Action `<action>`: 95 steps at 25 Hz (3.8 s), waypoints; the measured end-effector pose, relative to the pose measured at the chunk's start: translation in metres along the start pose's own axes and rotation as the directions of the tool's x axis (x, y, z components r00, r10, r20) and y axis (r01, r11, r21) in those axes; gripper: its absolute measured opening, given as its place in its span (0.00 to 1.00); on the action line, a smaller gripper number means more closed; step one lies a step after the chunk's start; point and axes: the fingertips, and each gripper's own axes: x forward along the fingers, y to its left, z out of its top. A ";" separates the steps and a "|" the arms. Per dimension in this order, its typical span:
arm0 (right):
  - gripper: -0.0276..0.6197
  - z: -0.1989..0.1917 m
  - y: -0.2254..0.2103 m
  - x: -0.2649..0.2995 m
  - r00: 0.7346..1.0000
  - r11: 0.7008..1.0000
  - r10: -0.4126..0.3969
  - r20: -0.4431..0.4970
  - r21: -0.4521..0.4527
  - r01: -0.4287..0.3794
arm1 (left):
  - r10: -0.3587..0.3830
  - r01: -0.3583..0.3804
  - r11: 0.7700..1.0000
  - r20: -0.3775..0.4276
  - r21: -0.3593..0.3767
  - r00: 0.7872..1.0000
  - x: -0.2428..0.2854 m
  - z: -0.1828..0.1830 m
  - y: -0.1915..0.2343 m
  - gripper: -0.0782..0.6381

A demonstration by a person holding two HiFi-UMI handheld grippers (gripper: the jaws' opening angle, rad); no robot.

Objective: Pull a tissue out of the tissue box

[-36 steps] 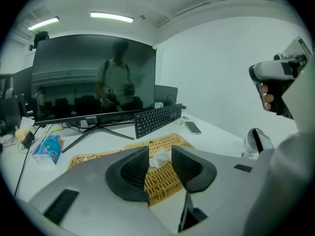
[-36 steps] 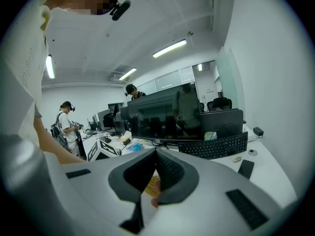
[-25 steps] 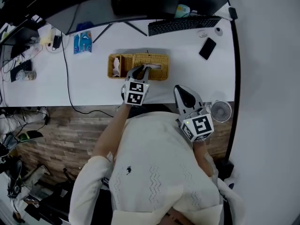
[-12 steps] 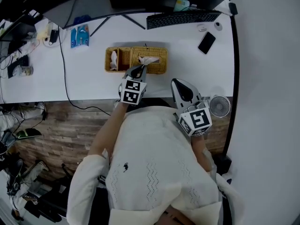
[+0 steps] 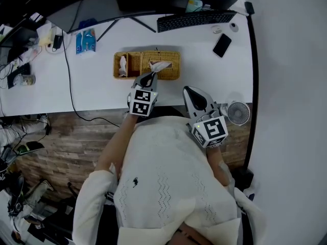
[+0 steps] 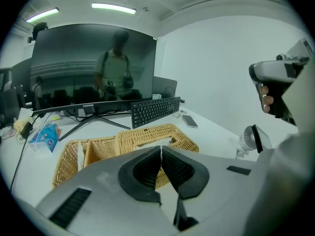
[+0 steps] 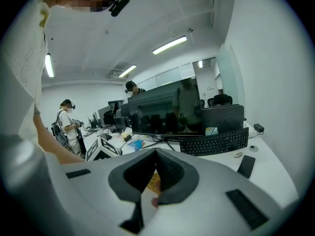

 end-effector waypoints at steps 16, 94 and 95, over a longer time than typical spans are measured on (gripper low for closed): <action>0.04 0.001 0.009 -0.004 1.000 1.000 -0.025 0.018 -0.010 0.026 | -0.015 0.015 1.000 0.021 0.008 1.000 -0.019 0.000 -0.006 0.13; 0.04 0.016 0.059 0.018 0.997 0.995 0.066 0.031 -0.073 -0.064 | 0.026 -0.021 1.000 0.320 -0.017 0.947 -0.158 0.056 0.019 0.13; 0.04 0.016 0.059 0.019 0.997 0.995 0.068 0.031 -0.075 -0.065 | 0.027 -0.023 1.000 0.328 -0.015 0.944 -0.161 0.059 0.019 0.13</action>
